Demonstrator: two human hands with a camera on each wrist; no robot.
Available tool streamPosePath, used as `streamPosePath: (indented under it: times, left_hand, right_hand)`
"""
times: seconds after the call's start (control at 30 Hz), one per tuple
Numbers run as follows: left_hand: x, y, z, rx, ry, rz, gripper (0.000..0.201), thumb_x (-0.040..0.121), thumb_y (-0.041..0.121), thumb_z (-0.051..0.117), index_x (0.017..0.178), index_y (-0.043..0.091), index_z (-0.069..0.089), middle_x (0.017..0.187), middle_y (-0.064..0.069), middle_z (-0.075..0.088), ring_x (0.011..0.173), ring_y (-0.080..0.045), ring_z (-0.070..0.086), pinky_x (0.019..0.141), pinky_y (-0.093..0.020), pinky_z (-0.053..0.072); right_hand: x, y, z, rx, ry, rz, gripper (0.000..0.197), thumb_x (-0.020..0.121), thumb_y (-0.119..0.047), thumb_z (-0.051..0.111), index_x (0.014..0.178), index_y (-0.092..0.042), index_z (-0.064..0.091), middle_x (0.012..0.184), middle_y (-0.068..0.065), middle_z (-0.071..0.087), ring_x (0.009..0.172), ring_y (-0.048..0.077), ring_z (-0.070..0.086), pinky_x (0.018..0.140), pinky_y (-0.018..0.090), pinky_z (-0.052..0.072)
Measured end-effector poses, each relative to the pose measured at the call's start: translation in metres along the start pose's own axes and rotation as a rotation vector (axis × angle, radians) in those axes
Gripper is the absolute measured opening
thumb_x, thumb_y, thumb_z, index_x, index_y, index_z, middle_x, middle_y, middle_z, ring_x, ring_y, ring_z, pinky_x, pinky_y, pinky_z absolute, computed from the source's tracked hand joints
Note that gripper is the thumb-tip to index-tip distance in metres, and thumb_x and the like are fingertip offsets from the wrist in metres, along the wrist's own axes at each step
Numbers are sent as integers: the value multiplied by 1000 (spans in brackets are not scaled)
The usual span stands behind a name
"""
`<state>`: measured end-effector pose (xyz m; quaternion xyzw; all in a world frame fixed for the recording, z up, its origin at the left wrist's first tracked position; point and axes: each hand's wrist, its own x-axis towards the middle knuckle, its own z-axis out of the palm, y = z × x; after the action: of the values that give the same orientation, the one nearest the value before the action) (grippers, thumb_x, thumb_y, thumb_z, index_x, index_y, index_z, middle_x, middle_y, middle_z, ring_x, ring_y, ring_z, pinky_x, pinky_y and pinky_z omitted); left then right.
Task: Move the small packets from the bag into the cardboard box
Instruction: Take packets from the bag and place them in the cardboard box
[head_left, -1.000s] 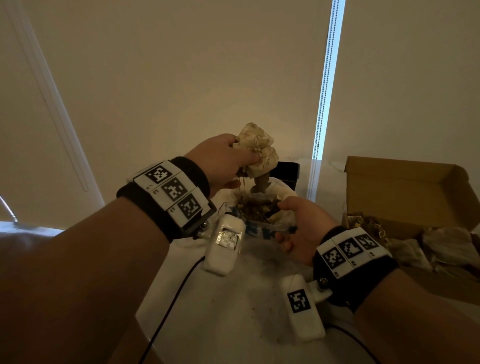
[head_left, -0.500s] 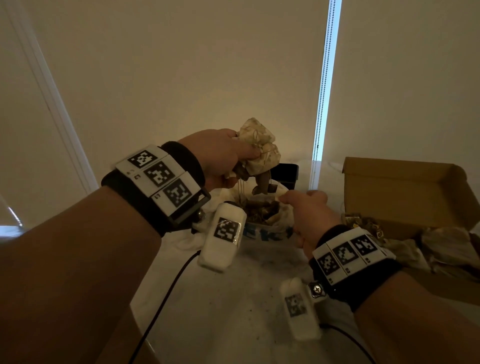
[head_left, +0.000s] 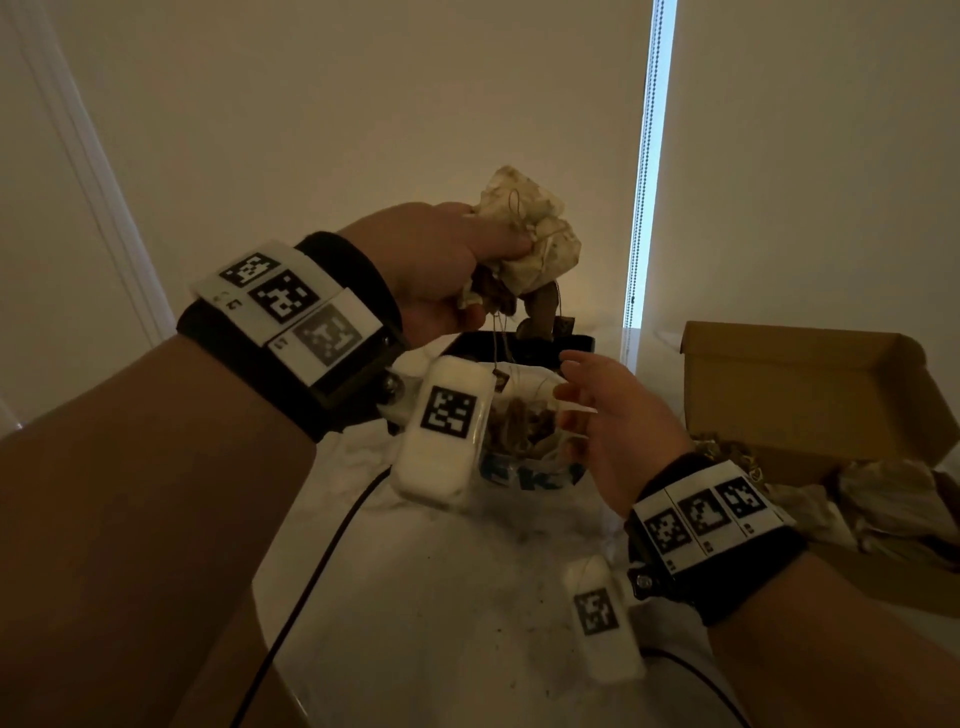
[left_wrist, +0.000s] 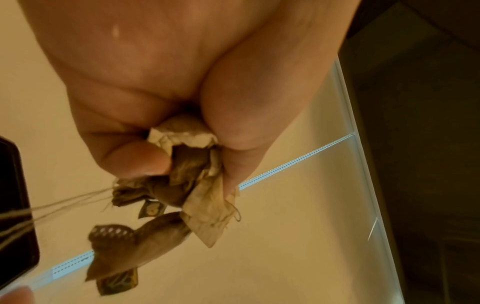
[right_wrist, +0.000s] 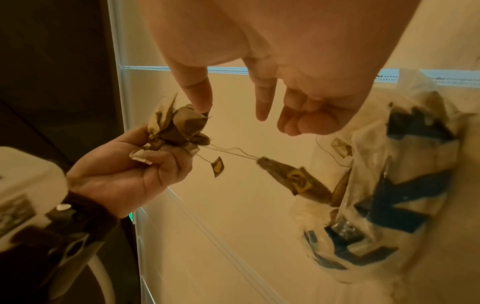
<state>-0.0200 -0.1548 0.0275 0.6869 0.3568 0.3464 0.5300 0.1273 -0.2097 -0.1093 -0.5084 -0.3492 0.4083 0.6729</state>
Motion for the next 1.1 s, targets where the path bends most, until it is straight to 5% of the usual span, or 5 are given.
streamPosePath:
  times: [0.1, 0.37, 0.67, 0.87, 1.1]
  left_hand:
    - [0, 4, -1, -74, -41, 32, 25, 96, 21, 64, 119, 12, 62, 103, -11, 71, 64, -14, 61, 46, -22, 43]
    - [-5, 8, 6, -189, -117, 57, 40, 96, 25, 62, 131, 6, 60, 102, -14, 68, 56, -12, 59, 46, -20, 43]
    - [-3, -8, 9, -214, -11, 47, 26, 101, 29, 55, 121, 15, 65, 93, -5, 70, 65, -11, 55, 52, -23, 44]
    - [3, -51, 36, -370, 103, 1, 32, 94, 34, 65, 122, 18, 65, 112, -11, 73, 98, -33, 71, 83, -64, 55]
    - [10, -73, 65, -452, 145, -56, 22, 96, 26, 64, 116, 16, 66, 104, -15, 75, 91, -37, 73, 79, -61, 58]
  right_hand:
    - [-2, 0, -1, -134, -90, -58, 30, 90, -40, 59, 120, -35, 60, 116, -3, 60, 109, 21, 55, 90, 40, 47]
    - [-18, -9, 2, -336, -293, -88, 16, 96, -23, 54, 99, -12, 66, 85, -4, 72, 77, 10, 67, 64, 18, 52]
    - [-14, -23, -6, 274, -211, 101, 30, 98, -16, 40, 105, -6, 67, 70, 5, 59, 64, 20, 55, 57, 32, 43]
    - [-14, -20, 5, 407, -277, 75, 29, 93, 4, 40, 110, 1, 63, 89, 13, 69, 80, 24, 65, 62, 31, 53]
    - [-11, -14, 5, 314, -192, 95, 29, 84, 6, 62, 112, 4, 63, 90, 16, 72, 66, 21, 71, 46, 24, 51]
